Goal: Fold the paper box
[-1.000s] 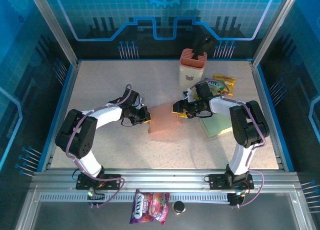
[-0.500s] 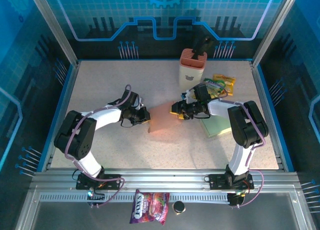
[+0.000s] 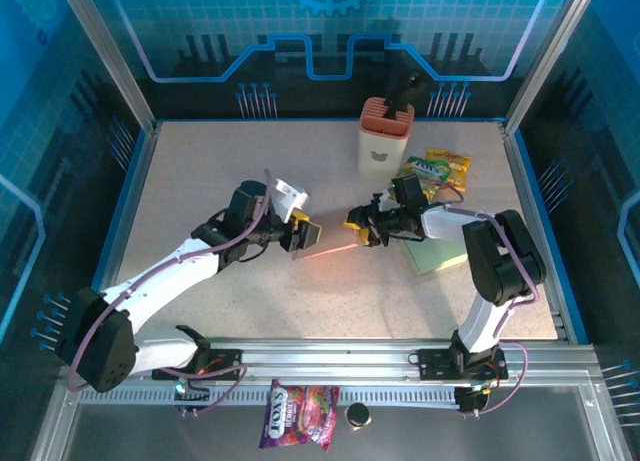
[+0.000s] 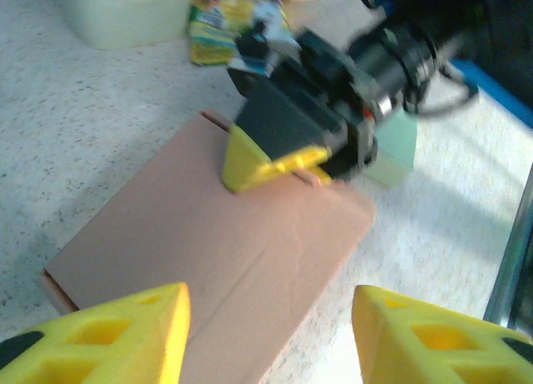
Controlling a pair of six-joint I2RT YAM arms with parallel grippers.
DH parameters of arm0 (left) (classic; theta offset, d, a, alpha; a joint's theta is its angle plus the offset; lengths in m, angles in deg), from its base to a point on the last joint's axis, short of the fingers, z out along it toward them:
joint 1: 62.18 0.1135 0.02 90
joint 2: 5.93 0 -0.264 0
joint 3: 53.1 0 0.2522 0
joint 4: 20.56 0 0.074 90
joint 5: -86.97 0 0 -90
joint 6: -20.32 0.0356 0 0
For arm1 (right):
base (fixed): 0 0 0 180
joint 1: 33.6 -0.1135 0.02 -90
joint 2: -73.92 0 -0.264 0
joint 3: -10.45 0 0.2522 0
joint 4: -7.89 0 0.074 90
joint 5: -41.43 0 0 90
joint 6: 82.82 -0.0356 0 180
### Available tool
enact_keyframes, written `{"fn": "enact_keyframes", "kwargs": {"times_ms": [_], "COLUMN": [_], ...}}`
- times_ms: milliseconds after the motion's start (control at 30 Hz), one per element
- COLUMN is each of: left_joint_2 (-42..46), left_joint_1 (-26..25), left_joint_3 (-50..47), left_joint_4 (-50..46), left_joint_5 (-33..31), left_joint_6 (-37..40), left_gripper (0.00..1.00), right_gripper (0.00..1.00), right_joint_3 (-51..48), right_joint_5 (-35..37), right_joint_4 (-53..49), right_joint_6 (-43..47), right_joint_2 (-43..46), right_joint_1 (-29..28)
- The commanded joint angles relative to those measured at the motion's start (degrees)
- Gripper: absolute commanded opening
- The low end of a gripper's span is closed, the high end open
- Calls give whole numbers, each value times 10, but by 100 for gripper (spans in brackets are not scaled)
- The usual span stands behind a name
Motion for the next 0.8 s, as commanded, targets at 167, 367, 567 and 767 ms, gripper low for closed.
{"fn": "enact_keyframes", "kwargs": {"times_ms": [167, 367, 567, 767], "left_joint_2": [1, -27, -51, -49], "left_joint_1": [-65, -77, -80, -94], "left_joint_3": [31, 19, 23, 10], "left_joint_4": [-152, -126, -97, -102], "left_joint_5": [-57, -127, -174, -159], "left_joint_6": [308, 346, 357, 376], "left_gripper": [68, 73, 76, 76], "right_gripper": [42, 40, 39, 38], "right_joint_3": [-13, -13, -13, -51], "right_joint_5": [-42, -66, -76, -76], "right_joint_4": [-82, -102, -141, -113], "right_joint_6": [-140, -183, -209, -280], "right_joint_2": [56, 62, 72, 84], "right_joint_1": [7, 7, 4, -1]}}
